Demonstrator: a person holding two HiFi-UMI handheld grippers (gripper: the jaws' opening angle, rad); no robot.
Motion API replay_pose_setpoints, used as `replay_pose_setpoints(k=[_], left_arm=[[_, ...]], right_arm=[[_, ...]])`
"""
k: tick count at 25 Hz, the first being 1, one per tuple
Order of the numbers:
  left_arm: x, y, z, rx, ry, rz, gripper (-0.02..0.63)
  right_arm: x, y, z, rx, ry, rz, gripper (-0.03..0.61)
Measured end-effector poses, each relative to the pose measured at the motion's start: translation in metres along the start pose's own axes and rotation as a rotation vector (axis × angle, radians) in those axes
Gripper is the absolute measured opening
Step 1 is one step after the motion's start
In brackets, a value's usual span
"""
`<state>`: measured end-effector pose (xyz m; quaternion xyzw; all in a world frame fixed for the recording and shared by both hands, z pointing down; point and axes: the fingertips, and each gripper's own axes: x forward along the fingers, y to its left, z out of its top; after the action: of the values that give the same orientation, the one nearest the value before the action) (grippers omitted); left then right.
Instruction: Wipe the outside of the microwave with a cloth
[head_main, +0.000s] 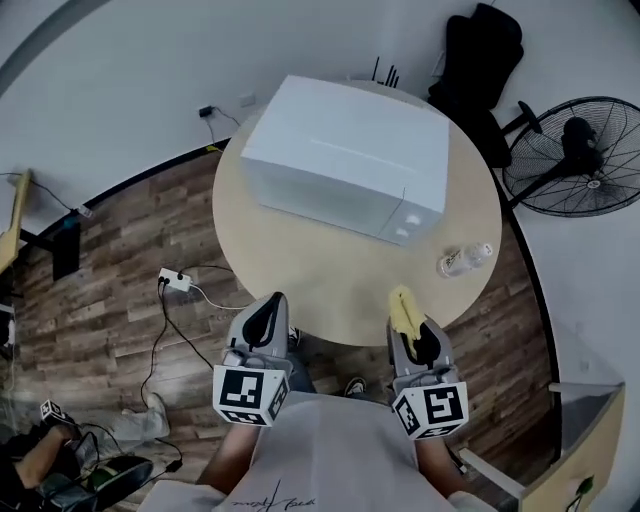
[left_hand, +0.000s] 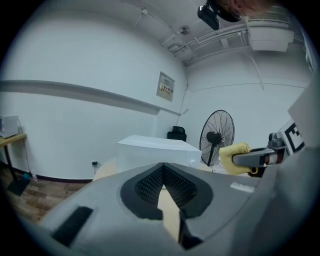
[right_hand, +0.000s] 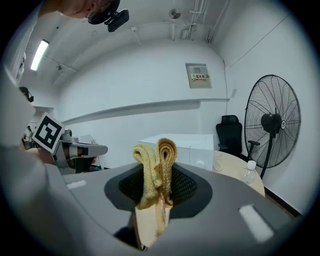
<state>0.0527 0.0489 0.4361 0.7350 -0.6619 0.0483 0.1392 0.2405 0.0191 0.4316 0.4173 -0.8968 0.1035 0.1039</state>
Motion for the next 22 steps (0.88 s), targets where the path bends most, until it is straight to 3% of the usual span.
replay_pose_setpoints(k=[4, 8, 15, 22], left_arm=[[0.041, 0.053, 0.029, 0.035, 0.019, -0.083, -0.012], [0.067, 0.083, 0.054, 0.012, 0.004, -0.153, -0.012], [0.097, 0.110, 0.059, 0.040, 0.026, -0.267, -0.011], [0.121, 0.114, 0.068, 0.068, 0.024, -0.340, -0.012]], right_arm=[[0.040, 0.008, 0.026, 0.023, -0.006, -0.127, 0.124], [0.067, 0.009, 0.041, 0.011, -0.005, -0.221, 0.124], [0.103, 0.000, 0.068, -0.030, -0.003, -0.389, 0.123], [0.137, -0.052, 0.110, -0.097, 0.046, -0.515, 0.115]])
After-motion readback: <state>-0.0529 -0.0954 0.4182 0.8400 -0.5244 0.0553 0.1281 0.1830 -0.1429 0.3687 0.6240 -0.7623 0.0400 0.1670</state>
